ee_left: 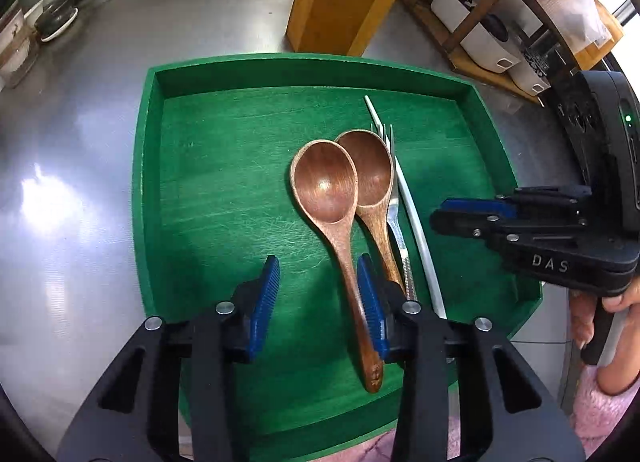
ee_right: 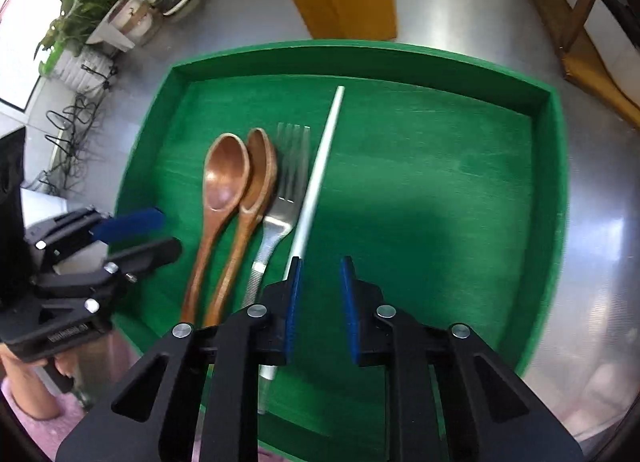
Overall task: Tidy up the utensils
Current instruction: 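Grasp a wooden spoon handle with left gripper while right grasps a white chopstick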
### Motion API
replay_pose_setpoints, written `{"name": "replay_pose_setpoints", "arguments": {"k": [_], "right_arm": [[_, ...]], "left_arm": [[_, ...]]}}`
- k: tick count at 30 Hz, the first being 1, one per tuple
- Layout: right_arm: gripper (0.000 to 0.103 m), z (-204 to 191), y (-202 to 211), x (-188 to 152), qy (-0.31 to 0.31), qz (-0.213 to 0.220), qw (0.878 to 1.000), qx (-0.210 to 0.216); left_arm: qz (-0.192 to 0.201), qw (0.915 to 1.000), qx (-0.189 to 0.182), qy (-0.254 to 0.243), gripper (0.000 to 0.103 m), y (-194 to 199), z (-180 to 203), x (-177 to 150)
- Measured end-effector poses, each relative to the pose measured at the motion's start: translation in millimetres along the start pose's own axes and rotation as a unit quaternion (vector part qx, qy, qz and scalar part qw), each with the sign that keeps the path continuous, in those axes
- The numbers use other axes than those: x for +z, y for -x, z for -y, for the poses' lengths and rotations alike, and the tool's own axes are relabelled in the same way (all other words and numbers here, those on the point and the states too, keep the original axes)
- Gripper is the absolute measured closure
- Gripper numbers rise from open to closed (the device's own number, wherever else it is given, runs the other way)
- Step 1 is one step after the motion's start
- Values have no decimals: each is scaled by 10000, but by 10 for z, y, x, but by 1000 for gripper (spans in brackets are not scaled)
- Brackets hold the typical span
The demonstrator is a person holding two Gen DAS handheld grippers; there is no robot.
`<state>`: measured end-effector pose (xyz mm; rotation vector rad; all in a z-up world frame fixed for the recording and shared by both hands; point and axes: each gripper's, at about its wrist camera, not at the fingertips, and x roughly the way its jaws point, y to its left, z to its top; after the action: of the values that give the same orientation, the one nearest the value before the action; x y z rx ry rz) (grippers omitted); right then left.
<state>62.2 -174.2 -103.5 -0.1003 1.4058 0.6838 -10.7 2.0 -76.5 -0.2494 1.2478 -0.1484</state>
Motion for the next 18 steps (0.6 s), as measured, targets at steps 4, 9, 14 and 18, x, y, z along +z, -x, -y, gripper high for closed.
{"name": "replay_pose_setpoints", "arguments": {"k": [4,9,14,18], "right_arm": [[83,-49,-62,15,-5,-90,9999,-113],[81,-111,-83,71,48,-84,9998,-200],[81,-144,-123,98,-51,-147,9999,-46],[86,-228,-142,102,220,-157,9988,-412]], "left_arm": [[-42,10000,-87,13,66,-62,19,-5],[-106,9999,-92,-89,66,-144,139,-7],[-127,9981,413,-445,72,-182,254,-22],[-165,9954,796,-507,90,-184,245,-19]]}}
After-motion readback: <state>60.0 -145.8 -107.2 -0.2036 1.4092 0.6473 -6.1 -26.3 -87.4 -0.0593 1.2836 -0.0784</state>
